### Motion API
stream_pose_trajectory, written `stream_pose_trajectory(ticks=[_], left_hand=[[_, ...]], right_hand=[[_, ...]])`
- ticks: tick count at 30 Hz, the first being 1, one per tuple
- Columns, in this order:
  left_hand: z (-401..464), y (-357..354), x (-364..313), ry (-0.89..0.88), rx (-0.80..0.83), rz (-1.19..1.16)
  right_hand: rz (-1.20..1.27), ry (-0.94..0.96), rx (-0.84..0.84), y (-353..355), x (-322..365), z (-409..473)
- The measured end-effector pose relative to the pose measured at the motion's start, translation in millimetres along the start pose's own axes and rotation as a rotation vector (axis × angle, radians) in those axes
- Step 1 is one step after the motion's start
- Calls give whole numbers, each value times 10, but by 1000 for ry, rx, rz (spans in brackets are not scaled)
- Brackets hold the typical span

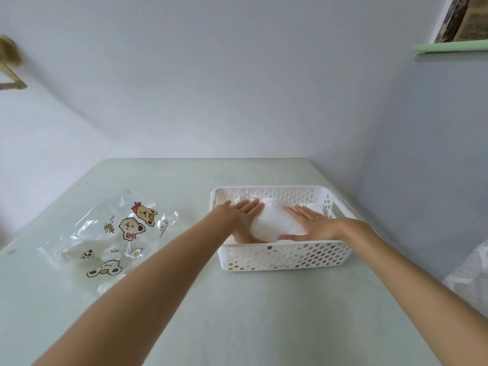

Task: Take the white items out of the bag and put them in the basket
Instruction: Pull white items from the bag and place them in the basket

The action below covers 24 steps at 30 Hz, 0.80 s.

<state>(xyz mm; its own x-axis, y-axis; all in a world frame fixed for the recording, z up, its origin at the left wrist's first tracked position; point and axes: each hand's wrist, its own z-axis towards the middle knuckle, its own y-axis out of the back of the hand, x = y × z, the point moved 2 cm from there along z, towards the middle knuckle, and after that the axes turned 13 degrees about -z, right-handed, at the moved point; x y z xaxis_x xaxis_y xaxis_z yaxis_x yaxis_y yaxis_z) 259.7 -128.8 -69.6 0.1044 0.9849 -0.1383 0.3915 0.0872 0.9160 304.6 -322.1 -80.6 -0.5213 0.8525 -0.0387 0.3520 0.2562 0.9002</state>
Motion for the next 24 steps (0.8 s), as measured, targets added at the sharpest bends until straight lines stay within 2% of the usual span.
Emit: stream_pose_trajectory(ticks=[3,6,11,14,17,20,24], left_hand=[[-94,153,-16,-38,-76,-88],[-271,348,-15,-122,-257,-295],[-953,394,389,-261,-588,-481],[-1482,17,858,-102,-693,-564],[-1777,-443,1179,168,-631,-555],[-1758,-718,1332,259,-565,-548],[-1685,-858,1443,252,-570,-619]], right_hand=[[318,39,-191,143,-53,-122],[583,78,-469,308,-87,-272],[666,87,-881,482,233,-586],[666,282,-882,465,850,-848],[531,399,-769,271,1525,-897],[335,367,-738,116,2040,-770],[46,289,-639,-68,2415,-461]])
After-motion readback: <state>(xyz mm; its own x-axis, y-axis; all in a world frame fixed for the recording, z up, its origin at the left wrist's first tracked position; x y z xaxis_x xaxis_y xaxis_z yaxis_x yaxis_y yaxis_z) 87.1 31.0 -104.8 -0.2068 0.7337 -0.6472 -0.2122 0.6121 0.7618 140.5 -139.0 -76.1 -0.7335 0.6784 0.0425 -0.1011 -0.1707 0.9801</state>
